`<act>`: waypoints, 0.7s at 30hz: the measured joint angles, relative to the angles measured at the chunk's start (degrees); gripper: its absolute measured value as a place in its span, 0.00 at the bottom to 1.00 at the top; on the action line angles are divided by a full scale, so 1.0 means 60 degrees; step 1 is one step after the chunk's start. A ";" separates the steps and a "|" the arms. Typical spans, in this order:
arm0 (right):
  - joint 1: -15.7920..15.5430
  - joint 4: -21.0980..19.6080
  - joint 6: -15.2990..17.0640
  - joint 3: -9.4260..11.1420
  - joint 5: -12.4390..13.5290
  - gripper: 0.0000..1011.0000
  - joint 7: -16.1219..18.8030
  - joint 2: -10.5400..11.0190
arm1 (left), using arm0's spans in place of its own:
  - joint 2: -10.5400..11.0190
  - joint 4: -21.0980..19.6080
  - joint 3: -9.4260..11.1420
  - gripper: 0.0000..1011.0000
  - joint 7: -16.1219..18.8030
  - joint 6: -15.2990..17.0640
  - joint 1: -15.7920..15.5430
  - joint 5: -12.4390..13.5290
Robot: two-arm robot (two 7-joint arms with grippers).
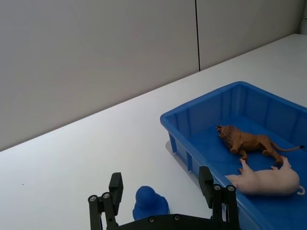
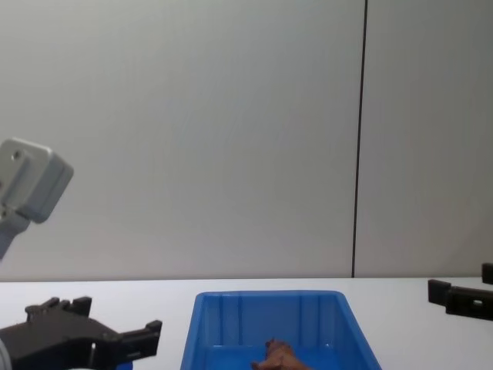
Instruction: Pick up the two dolls from the table and place them into the box.
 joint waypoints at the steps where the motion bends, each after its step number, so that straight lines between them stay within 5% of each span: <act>1: -0.0001 0.0000 0.0000 0.0000 0.0000 0.99 0.0000 0.0001 | -0.0005 0.0060 -0.0008 0.99 -0.0042 -0.0003 -0.0015 -0.0003; 21: -0.0006 0.0002 0.0001 0.0000 0.0000 0.99 0.0001 0.0004 | -0.0346 0.1604 -0.0104 0.99 -0.1136 -0.0231 -0.0519 -0.0006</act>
